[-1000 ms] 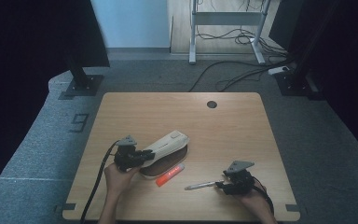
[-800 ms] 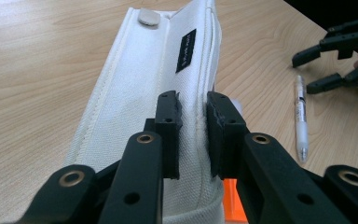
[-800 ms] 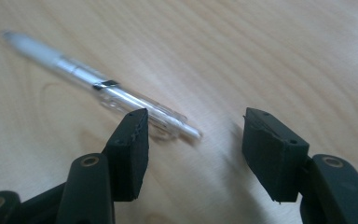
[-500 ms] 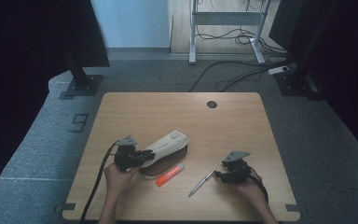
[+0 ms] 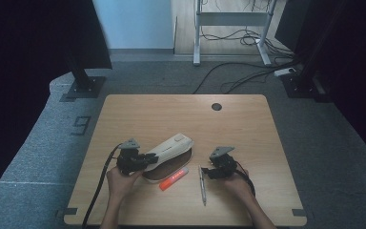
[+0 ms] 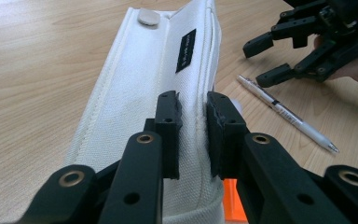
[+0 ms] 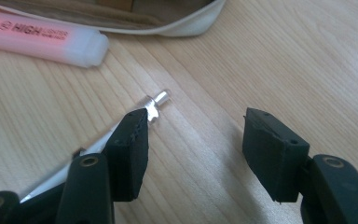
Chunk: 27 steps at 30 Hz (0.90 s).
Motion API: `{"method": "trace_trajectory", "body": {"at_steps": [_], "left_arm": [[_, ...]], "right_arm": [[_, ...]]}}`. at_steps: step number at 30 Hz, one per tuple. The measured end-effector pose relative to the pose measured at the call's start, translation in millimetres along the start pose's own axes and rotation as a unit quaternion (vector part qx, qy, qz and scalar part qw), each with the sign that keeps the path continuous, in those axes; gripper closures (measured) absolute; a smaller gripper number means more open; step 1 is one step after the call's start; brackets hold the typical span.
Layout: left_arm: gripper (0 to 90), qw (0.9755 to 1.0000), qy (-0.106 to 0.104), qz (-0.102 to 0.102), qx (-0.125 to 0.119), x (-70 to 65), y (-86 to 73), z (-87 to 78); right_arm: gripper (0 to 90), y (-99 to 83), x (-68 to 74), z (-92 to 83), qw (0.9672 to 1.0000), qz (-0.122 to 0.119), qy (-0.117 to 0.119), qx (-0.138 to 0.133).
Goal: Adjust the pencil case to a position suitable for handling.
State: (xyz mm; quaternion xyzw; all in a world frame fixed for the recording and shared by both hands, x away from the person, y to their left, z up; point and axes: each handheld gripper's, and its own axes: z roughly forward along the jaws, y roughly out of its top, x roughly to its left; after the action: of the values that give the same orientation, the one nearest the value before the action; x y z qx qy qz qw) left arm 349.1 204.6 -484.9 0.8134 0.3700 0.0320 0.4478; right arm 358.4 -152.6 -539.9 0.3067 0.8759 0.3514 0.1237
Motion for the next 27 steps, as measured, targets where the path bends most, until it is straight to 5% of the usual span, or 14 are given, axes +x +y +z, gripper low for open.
{"method": "trace_trajectory", "body": {"at_steps": [10,22,27], "left_arm": [[75.4,1.0000,0.001,0.001,0.000,-0.6,0.0,0.4],[75.4,1.0000,0.000,0.000,0.001,-0.3,-0.1,0.5],[75.4,1.0000,0.000,0.000,0.001,-0.4,-0.2,0.7]], "right_arm": [[37.0,-13.4,25.0,-25.5,0.9996,0.014,0.015,-0.019],[29.9,-35.6,69.6,-28.2,0.9986,0.026,0.046,-0.009],[35.5,-35.7,79.8,-29.2,0.9996,0.008,0.027,-0.002]]}}
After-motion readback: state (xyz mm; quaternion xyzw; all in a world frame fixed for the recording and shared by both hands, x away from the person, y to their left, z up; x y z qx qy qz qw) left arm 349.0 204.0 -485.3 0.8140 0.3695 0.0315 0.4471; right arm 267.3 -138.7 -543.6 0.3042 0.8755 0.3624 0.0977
